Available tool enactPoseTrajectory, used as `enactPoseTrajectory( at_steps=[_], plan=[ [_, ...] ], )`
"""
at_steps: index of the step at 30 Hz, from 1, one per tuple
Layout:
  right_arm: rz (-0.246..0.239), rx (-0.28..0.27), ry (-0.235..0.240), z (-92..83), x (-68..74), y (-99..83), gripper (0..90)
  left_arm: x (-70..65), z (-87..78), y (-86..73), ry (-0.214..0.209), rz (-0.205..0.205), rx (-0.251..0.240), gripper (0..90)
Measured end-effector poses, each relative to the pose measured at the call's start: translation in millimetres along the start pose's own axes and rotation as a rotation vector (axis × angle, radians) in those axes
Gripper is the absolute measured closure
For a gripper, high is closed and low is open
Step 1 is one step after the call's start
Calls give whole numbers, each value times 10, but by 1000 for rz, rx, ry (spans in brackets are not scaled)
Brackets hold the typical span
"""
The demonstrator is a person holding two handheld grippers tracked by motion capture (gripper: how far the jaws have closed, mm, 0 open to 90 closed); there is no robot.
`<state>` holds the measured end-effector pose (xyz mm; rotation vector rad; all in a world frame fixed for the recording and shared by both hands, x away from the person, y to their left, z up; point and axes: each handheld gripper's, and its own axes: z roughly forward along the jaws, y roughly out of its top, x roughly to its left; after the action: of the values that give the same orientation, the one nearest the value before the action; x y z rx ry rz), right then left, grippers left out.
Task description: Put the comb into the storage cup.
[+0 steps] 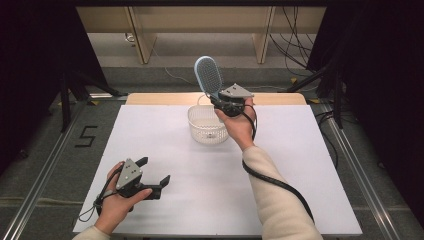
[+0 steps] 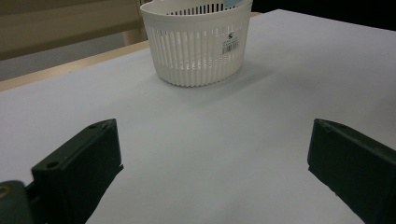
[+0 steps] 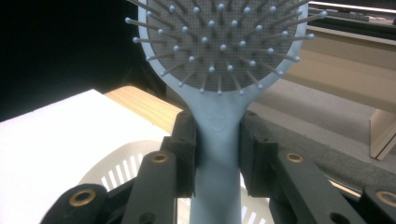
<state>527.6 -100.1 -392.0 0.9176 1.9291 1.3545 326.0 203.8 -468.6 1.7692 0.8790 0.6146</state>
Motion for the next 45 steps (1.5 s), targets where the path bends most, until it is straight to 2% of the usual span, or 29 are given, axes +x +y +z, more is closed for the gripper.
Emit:
enactPoseTrajectory(
  at_steps=[45],
  plan=[
    [-63, 32, 18, 61, 34, -109, 703, -3, 1, 1, 0, 1, -1, 22]
  ],
)
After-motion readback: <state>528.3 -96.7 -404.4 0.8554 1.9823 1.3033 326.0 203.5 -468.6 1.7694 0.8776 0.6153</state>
